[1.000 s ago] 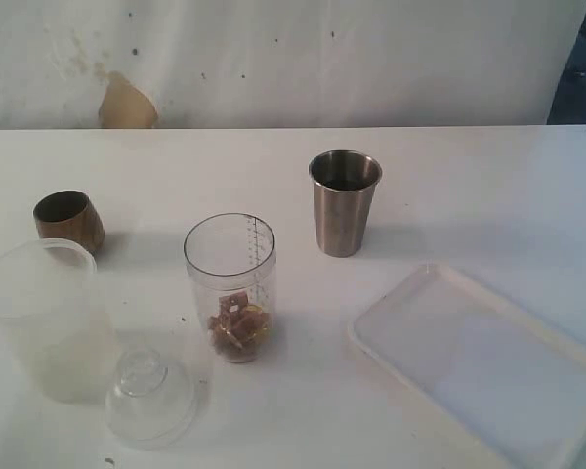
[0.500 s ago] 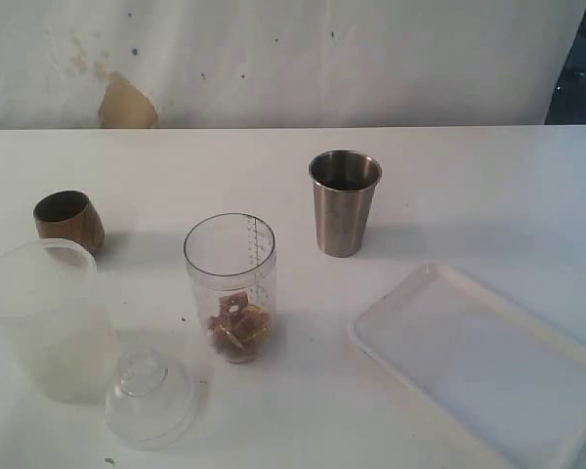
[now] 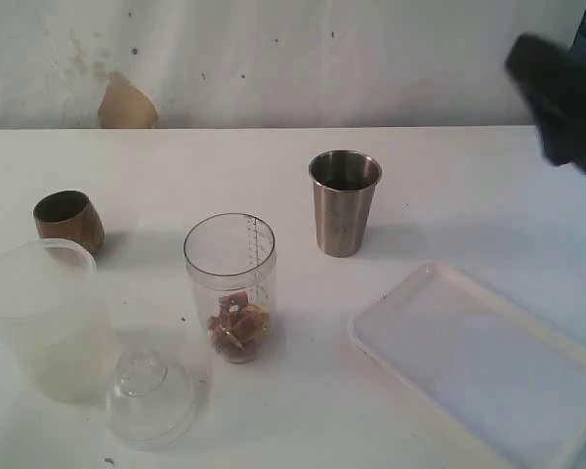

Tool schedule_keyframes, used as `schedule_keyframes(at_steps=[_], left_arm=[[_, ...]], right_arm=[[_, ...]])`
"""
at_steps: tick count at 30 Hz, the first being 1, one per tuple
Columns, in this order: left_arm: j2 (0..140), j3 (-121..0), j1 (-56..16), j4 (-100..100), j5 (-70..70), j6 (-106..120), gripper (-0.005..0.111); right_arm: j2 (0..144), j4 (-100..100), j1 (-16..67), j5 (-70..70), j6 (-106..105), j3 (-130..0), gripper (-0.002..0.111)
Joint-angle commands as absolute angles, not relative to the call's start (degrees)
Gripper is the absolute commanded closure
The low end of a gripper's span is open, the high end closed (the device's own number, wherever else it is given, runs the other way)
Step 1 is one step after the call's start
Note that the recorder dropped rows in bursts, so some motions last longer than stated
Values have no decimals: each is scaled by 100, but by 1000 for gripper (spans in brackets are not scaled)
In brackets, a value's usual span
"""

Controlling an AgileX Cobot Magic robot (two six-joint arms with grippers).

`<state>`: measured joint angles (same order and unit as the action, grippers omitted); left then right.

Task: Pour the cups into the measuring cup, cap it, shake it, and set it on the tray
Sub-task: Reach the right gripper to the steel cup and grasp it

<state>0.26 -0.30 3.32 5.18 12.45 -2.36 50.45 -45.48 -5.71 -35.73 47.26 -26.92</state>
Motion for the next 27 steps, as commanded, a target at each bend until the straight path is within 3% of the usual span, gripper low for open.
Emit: schedule_keyframes(at_steps=[1, 7, 14, 27], left_arm=[[0, 0, 331, 470, 1163, -253, 106], [0, 0, 331, 470, 1163, -253, 106], [0, 0, 331, 470, 1163, -253, 106], [0, 0, 331, 470, 1163, -253, 106]], right_arm=[[6393, -4978, -569, -4624, 4600, -2735, 14], [8265, -4921, -569, -5836, 3226, -2790, 14], [9883, -4588, -222, -5875, 2306, -3210, 14], [11006, -3995, -47, -5948, 1818, -3882, 14]])
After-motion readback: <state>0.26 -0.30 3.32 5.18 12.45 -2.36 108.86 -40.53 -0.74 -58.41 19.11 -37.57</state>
